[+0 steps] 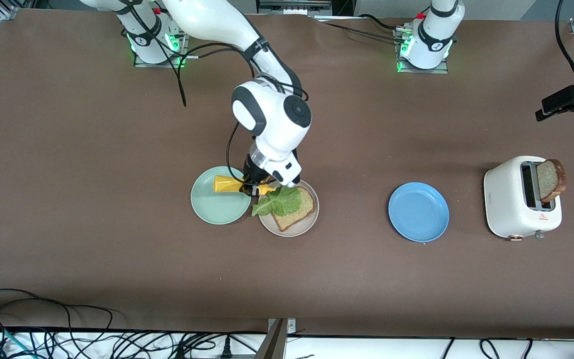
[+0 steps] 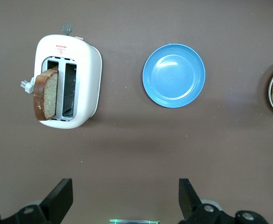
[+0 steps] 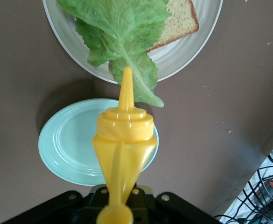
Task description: Make sandwich on beige plate with both arms
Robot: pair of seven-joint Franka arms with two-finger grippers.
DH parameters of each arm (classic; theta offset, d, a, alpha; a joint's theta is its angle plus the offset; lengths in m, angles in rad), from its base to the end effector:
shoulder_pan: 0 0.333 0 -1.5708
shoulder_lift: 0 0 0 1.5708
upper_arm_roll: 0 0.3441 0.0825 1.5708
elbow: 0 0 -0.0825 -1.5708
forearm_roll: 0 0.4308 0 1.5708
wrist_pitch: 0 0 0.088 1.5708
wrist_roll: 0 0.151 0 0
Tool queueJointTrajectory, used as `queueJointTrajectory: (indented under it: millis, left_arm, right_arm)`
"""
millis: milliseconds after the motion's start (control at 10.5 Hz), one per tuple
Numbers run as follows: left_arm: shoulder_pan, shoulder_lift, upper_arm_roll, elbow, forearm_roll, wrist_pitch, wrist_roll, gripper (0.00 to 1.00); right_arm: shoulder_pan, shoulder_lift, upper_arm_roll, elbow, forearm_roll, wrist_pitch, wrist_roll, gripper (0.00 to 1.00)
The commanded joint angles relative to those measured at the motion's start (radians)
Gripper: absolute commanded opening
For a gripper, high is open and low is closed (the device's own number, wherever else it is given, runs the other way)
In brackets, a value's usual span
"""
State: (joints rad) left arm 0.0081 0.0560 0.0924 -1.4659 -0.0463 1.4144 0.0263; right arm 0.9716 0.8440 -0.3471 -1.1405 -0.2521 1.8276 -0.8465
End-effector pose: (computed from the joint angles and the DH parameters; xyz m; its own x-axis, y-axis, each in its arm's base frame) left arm 0.5970 0.0511 0.6161 0.9921 0.0668 -0.1058 0.0718 -0.9965 0.0439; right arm 0.6293 0.5071 0.2777 -0.0193 0.8938 -0.4481 0.9715 0.1226 0.2027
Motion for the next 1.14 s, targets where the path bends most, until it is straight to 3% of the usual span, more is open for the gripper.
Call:
queueJointTrajectory:
  millis: [0, 286, 477, 763, 1049]
  left_arm:
    - [0.007, 0.004, -0.007, 0.016, -0.004, -0.009, -0.005, 1.00]
    - [0.007, 0.002, -0.008, 0.016, -0.003, -0.009, -0.003, 1.00]
    - [0.007, 0.002, -0.008, 0.016, -0.004, -0.009, -0.002, 1.00]
    - [-0.005, 0.002, -0.013, 0.022, -0.009, -0.008, -0.002, 1.00]
    - [-0.022, 0.004, -0.019, 0.045, -0.007, -0.008, -0.003, 1.00]
  right_arm:
    - [0.006, 0.000, -0.017, 0.013, -0.024, -0.014, 0.001, 0.00]
    - [0.003, -0.002, -0.024, 0.013, -0.019, -0.017, -0.005, 0.00]
    - [-0.005, -0.035, -0.050, 0.005, 0.031, -0.063, -0.008, 0.00]
    - [-0.068, -0.063, -0.070, 0.004, 0.222, -0.073, -0.032, 0.00]
    - [-0.206, -0.094, -0.070, -0.010, 0.446, -0.071, -0.150, 0.00]
